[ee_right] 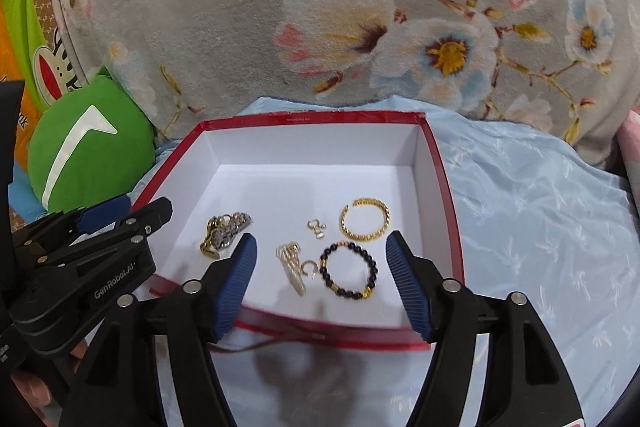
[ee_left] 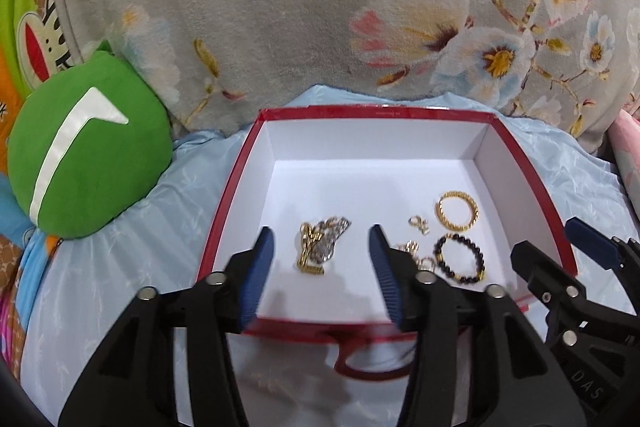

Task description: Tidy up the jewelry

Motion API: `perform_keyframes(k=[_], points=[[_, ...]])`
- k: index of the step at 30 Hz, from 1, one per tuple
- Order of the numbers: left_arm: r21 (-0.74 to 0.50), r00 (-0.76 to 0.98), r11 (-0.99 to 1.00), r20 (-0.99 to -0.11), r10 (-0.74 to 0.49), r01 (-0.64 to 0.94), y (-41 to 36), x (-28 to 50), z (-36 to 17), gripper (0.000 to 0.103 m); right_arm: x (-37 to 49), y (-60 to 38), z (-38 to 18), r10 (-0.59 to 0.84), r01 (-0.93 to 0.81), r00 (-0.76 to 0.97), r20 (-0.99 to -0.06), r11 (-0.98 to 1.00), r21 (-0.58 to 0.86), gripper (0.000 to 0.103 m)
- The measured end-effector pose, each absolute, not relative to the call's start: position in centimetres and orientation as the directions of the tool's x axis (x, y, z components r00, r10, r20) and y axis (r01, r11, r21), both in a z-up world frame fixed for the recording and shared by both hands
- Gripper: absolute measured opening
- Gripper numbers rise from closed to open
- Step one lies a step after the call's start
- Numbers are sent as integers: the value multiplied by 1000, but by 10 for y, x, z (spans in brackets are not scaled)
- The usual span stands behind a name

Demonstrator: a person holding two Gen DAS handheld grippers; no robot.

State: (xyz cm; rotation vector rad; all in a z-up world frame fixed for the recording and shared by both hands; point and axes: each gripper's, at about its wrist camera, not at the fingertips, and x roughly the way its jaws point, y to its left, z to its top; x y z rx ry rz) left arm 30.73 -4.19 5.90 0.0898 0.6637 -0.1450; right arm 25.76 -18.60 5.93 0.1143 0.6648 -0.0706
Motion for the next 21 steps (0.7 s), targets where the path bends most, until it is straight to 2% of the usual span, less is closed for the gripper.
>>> perform_keyframes(k=[3,6,11,21], points=[[46,779,987,-620,-93,154,-40,291,54,57,245,-184,56,-44,123,780,-624,989,83,77],[42,773,989,-629,-85,143,-38,280,50,59,234,-183,51,-52,138,770,-636,987,86,79],[17,748,993,-659,-77,118,-33,267,39,67,219,-179,44,-78,155,758,-648,986,63,80],[13,717,997,-695,-50,82,-29,252,23,68,206,-173,31,-90,158,734,-674,987,40,81]])
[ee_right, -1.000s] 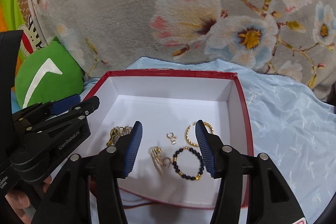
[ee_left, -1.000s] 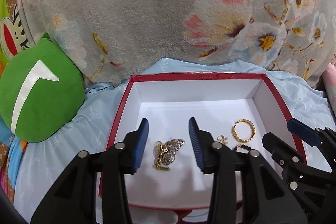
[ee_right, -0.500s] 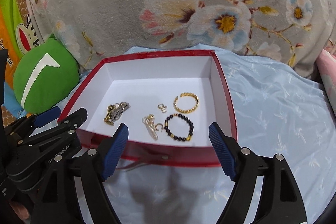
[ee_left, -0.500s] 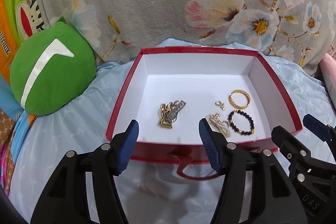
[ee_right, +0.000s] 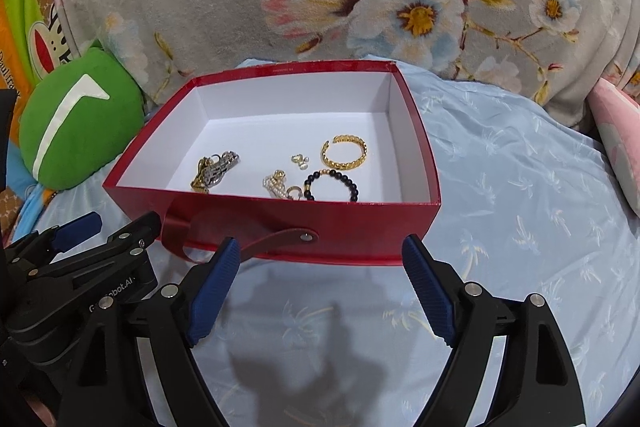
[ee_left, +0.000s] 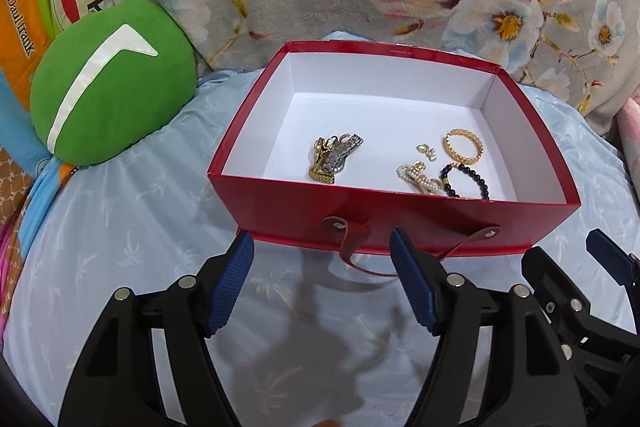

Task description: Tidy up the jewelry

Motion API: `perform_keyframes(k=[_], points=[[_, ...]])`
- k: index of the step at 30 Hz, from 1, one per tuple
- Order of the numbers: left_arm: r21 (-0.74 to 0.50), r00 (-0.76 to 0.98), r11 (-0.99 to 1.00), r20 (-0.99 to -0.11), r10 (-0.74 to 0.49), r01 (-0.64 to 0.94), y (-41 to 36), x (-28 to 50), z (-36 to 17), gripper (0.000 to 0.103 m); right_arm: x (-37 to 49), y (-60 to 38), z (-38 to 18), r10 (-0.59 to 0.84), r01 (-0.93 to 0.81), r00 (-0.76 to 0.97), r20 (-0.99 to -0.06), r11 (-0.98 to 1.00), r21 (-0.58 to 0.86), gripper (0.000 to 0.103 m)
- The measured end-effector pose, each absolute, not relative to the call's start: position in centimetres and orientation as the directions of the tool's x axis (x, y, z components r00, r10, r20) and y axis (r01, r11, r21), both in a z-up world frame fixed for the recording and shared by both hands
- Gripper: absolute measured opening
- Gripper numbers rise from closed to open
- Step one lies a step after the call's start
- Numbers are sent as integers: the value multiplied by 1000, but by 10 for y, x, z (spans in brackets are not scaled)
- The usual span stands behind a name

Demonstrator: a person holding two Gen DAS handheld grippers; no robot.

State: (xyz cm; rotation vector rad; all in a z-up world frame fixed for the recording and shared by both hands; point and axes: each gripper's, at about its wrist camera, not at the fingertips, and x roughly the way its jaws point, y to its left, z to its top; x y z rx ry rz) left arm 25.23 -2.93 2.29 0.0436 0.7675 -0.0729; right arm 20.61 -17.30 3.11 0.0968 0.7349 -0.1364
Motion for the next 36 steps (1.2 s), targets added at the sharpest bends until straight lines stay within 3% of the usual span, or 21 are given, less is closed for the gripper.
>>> perform_keyframes(k=[20,28,36], points=[[26,702,999,-712,-12,43,-26,248,20,68,203,-171,26,-108,185,722,-683,982,40,81],[47,705,998,-709,9,34,-26,244,19,75,200,-172,26,-121,197,721,-682,980,34,81],[59,710,998,-704,15,38,-30,241,21,75,198,-173,27,-132,205,722,-679,978,29,81]])
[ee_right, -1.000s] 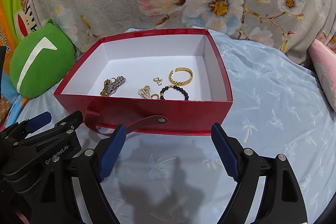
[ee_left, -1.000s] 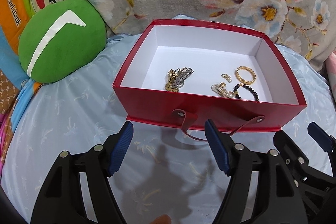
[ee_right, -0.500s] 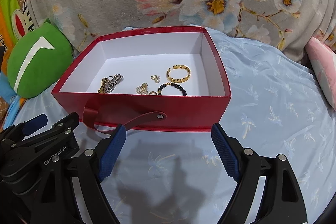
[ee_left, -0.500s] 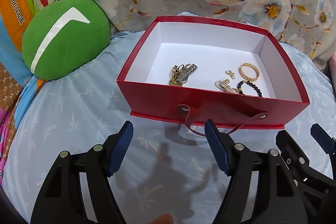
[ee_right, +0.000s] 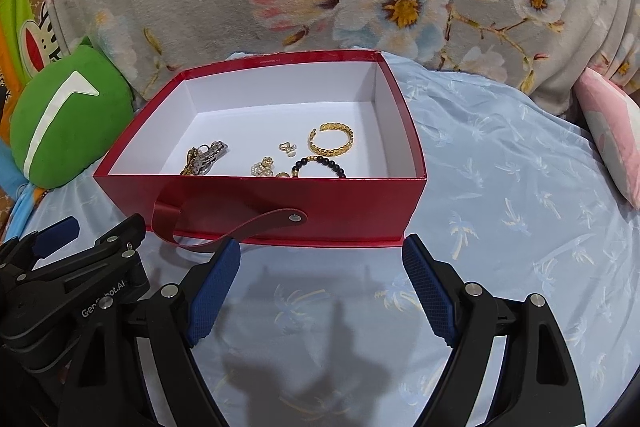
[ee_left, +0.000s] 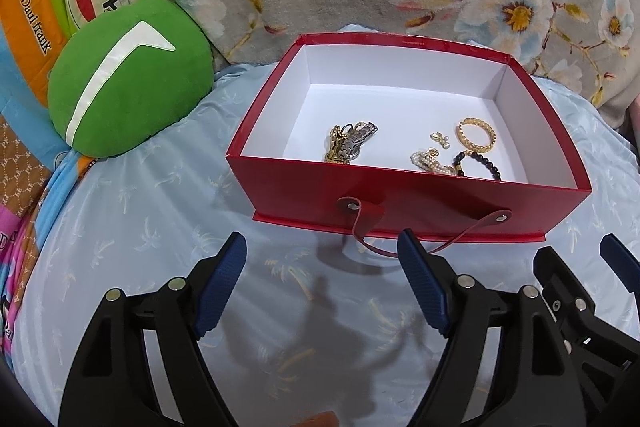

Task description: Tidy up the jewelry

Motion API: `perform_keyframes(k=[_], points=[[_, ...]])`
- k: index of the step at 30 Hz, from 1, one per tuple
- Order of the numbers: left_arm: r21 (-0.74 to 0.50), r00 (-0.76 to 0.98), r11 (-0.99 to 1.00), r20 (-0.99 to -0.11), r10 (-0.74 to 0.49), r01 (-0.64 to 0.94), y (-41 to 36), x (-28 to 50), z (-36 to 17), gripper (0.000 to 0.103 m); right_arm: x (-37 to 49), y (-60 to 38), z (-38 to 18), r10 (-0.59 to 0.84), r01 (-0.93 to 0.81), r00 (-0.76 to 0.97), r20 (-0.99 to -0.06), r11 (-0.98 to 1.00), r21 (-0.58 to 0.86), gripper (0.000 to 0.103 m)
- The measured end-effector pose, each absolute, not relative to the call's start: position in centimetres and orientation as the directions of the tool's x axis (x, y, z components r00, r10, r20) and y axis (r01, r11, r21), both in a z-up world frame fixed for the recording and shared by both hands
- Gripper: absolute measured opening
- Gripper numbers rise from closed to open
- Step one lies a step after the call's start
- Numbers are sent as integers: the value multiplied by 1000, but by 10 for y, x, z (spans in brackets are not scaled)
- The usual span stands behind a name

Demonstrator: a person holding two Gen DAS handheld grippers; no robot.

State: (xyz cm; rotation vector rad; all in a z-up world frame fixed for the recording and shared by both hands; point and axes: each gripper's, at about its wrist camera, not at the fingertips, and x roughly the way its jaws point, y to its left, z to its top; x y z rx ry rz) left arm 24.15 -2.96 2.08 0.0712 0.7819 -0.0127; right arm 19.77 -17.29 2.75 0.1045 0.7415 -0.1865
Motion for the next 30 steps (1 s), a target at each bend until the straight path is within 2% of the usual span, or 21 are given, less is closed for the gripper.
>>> perform_keyframes(k=[30], points=[[66,707,997,-707,19,39,-28,242,21,75,198,-173,29,-136,206,722,-678,978,23,81]])
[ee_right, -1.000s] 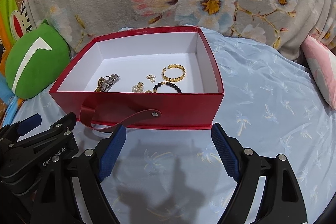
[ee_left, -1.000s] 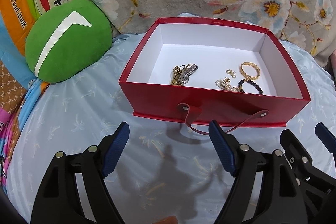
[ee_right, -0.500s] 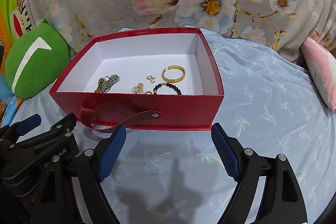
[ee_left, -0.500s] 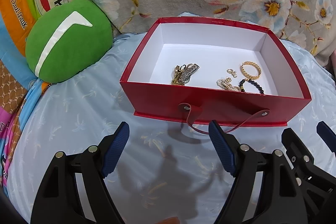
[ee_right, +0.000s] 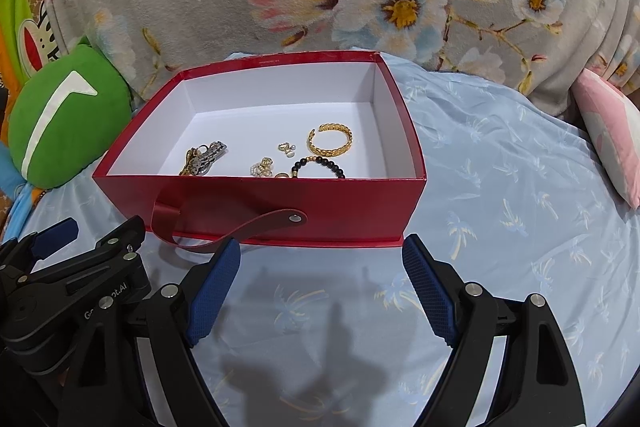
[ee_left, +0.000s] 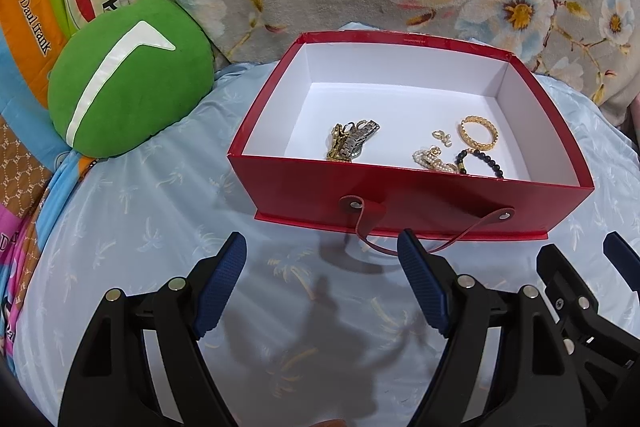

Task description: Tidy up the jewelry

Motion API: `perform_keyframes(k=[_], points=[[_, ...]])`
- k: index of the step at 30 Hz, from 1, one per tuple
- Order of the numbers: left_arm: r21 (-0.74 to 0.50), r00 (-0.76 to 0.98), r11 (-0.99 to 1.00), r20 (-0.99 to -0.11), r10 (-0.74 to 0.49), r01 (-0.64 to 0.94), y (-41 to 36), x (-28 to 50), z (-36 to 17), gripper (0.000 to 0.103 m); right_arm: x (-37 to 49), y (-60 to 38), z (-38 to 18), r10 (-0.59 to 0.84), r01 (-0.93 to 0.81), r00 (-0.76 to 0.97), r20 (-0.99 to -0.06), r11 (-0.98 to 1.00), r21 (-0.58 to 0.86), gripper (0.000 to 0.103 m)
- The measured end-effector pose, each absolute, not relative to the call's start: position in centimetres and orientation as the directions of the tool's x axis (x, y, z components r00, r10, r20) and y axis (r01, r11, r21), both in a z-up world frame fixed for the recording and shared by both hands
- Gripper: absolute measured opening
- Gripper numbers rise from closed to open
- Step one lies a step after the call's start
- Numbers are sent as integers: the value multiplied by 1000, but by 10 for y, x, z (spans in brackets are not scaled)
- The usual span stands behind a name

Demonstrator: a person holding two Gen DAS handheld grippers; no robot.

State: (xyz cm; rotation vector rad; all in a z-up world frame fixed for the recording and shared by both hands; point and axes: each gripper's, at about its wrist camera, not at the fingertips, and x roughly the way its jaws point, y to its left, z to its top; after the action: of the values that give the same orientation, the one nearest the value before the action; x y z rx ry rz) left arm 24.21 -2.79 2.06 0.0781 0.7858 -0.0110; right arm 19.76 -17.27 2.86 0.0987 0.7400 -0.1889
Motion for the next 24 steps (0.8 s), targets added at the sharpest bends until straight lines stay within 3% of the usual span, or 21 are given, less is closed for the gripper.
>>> perform_keyframes(k=[24], points=[[71,705,997,-709,29,30,-27,243,17,75,196,-172,26,-142,209,721,-678,978,18,81]])
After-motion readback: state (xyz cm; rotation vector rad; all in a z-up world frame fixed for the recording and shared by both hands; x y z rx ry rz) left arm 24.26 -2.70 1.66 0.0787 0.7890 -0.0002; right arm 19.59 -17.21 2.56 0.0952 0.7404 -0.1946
